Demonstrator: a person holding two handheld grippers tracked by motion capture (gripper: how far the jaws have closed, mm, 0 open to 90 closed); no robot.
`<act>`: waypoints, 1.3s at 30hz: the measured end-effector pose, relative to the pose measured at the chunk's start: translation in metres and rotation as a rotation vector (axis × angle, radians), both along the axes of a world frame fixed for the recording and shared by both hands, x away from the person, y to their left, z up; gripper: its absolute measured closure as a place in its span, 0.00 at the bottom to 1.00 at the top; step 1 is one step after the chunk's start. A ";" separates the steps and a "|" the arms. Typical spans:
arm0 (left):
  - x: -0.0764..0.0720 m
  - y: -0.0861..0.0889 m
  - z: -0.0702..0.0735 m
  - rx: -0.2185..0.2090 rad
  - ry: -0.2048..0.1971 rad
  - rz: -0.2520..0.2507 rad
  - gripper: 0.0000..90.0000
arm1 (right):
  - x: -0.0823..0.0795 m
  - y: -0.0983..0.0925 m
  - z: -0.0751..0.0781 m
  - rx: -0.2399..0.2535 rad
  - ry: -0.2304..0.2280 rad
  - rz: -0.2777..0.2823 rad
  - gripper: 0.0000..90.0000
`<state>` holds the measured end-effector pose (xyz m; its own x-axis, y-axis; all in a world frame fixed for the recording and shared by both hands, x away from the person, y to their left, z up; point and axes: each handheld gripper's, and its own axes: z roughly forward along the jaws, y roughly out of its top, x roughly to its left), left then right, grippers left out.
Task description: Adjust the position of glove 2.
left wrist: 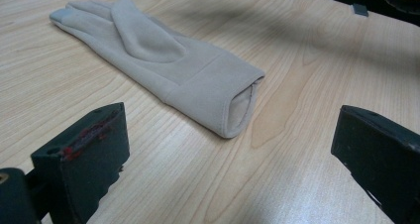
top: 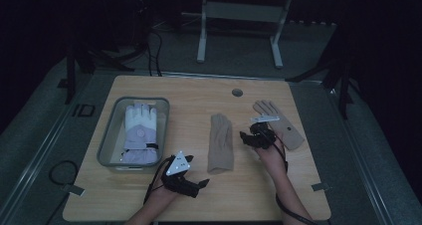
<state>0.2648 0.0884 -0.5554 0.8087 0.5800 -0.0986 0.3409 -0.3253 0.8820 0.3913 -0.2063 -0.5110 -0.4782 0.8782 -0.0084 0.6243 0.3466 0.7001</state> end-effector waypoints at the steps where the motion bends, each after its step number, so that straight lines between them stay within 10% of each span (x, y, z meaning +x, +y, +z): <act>1: 0.000 0.000 0.000 0.000 -0.001 0.000 0.02 | 0.001 -0.004 0.001 0.002 0.002 0.004 0.56; 23: -0.003 0.000 0.000 -0.001 0.007 -0.007 0.02 | 0.048 -0.100 0.008 -0.018 0.016 -0.126 0.48; 39: -0.002 0.000 0.000 -0.006 0.010 -0.011 0.02 | 0.085 -0.126 -0.005 -0.060 0.052 -0.133 0.57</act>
<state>0.2625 0.0883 -0.5558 0.8141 0.5702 -0.1106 0.3462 -0.3235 0.8806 0.4766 -0.3327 -0.5157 -0.3593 0.9323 -0.0415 0.7019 0.2993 0.6464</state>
